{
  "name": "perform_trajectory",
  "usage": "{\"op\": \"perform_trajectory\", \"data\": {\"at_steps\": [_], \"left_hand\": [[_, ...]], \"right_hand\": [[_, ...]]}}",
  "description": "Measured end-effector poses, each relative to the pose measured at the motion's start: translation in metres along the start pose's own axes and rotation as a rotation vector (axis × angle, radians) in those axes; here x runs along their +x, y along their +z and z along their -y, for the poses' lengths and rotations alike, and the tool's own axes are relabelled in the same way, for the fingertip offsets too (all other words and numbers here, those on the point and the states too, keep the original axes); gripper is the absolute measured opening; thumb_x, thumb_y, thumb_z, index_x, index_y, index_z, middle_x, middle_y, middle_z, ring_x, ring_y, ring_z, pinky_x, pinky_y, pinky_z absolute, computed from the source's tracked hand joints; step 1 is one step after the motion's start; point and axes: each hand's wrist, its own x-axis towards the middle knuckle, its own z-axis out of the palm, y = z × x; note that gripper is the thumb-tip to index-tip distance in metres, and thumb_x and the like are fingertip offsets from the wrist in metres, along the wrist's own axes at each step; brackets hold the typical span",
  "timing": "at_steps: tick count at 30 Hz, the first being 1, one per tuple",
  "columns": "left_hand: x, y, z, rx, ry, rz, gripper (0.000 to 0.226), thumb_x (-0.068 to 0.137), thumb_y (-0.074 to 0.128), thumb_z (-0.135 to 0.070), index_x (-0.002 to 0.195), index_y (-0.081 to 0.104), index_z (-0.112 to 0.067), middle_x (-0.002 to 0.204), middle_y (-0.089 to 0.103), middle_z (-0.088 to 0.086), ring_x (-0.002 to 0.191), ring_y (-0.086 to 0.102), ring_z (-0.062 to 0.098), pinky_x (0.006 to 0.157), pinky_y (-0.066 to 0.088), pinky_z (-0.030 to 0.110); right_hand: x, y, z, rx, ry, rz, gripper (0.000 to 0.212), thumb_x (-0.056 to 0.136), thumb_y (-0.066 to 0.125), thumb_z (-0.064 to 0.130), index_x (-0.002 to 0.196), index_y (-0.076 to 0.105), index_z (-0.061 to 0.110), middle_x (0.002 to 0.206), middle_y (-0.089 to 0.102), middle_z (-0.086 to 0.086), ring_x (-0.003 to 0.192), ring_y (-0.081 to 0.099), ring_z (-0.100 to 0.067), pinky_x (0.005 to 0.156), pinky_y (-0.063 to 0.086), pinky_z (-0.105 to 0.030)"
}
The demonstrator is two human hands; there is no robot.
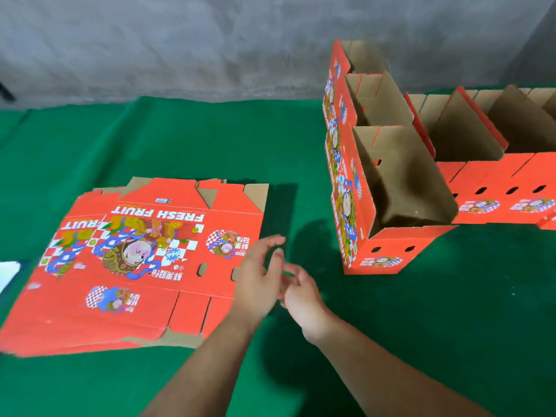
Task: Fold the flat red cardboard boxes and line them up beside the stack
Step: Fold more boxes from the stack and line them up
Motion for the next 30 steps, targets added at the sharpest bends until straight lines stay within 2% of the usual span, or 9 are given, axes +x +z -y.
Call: {"op": "perform_trajectory", "data": {"at_steps": [2, 4, 7, 10, 16, 23, 25, 27, 30], "left_hand": [[0.005, -0.042, 0.018, 0.424, 0.025, -0.081, 0.038, 0.099, 0.053, -0.030, 0.134, 0.066, -0.024, 0.142, 0.063, 0.001, 0.138, 0.054, 0.027, 0.119, 0.035, 0.045], [0.002, -0.073, 0.036, 0.762, -0.239, 0.002, 0.054, 0.103, 0.048, -0.045, 0.156, 0.044, -0.035, 0.169, 0.032, 0.006, 0.155, 0.024, 0.043, 0.127, 0.011, 0.055], [-0.021, -0.078, 0.057, 0.877, -0.302, 0.251, 0.070, 0.106, 0.033, -0.058, 0.167, 0.010, -0.034, 0.176, 0.000, 0.008, 0.158, -0.001, 0.049, 0.129, 0.005, 0.055], [-0.046, -0.063, 0.060, 0.875, -0.237, 0.270, 0.074, 0.105, 0.028, -0.063, 0.167, -0.001, -0.036, 0.176, -0.009, 0.006, 0.158, -0.012, 0.047, 0.130, 0.001, 0.053], [-0.064, -0.037, 0.042, 0.632, -0.107, 0.317, 0.078, 0.093, 0.039, -0.069, 0.163, 0.027, -0.036, 0.175, 0.015, 0.003, 0.161, 0.010, 0.028, 0.128, 0.007, 0.040], [-0.022, -0.108, 0.043, 0.365, -0.302, -0.431, 0.095, 0.081, 0.051, -0.062, 0.156, 0.043, -0.005, 0.159, 0.036, 0.032, 0.146, 0.036, 0.049, 0.118, 0.027, 0.056], [-0.005, -0.135, 0.056, 0.212, -0.374, -0.361, 0.094, 0.081, 0.050, -0.069, 0.150, 0.048, -0.004, 0.149, 0.051, 0.032, 0.137, 0.048, 0.048, 0.115, 0.037, 0.061], [0.002, -0.150, 0.064, -0.157, -0.438, -0.247, 0.078, 0.080, 0.051, -0.077, 0.122, 0.067, -0.014, 0.121, 0.070, 0.026, 0.105, 0.069, 0.041, 0.090, 0.056, 0.055], [-0.005, -0.152, 0.062, -0.441, -0.482, -0.153, 0.056, 0.082, 0.059, -0.079, 0.099, 0.072, -0.027, 0.099, 0.071, 0.012, 0.089, 0.067, 0.032, 0.080, 0.054, 0.044]], "right_hand": [[-0.005, 0.022, 0.008, -0.098, 0.048, 0.036, 0.033, 0.103, 0.053, 0.023, 0.136, 0.053, 0.023, 0.113, 0.069, -0.004, 0.076, 0.060, -0.013, 0.075, 0.051, -0.027], [-0.009, 0.039, 0.011, -0.064, 0.087, 0.080, 0.036, 0.102, 0.056, 0.025, 0.137, 0.053, 0.025, 0.122, 0.068, -0.003, 0.083, 0.062, -0.017, 0.085, 0.052, -0.031], [-0.016, 0.057, 0.010, 0.064, 0.140, 0.115, 0.017, 0.097, 0.062, 0.021, 0.113, 0.066, 0.023, 0.114, 0.075, -0.004, 0.094, 0.070, -0.021, 0.097, 0.054, -0.042], [-0.020, 0.057, 0.005, 0.095, 0.149, 0.055, 0.009, 0.089, 0.061, 0.011, 0.092, 0.067, 0.018, 0.091, 0.071, -0.006, 0.081, 0.063, -0.023, 0.080, 0.053, -0.043], [-0.026, 0.005, 0.010, 0.228, 0.092, -0.066, 0.029, 0.079, 0.048, -0.014, 0.091, 0.064, 0.006, 0.088, 0.063, -0.018, 0.077, 0.060, -0.027, 0.067, 0.047, -0.037], [-0.042, -0.103, 0.020, 0.335, -0.124, 0.069, 0.030, 0.097, 0.054, -0.002, 0.126, 0.061, 0.004, 0.110, 0.063, -0.017, 0.102, 0.059, -0.031, 0.090, 0.046, -0.046], [-0.049, -0.130, 0.021, 0.325, -0.181, 0.129, 0.038, 0.099, 0.055, 0.006, 0.137, 0.056, 0.007, 0.112, 0.063, -0.017, 0.103, 0.060, -0.030, 0.091, 0.046, -0.046], [-0.058, -0.149, 0.026, 0.283, -0.224, 0.166, 0.039, 0.097, 0.056, 0.011, 0.136, 0.059, 0.014, 0.115, 0.068, -0.016, 0.103, 0.064, -0.029, 0.088, 0.050, -0.043], [-0.068, -0.163, 0.034, 0.268, -0.264, 0.100, 0.035, 0.093, 0.056, 0.016, 0.125, 0.069, 0.024, 0.119, 0.072, -0.010, 0.103, 0.071, -0.023, 0.086, 0.052, -0.042]]}}
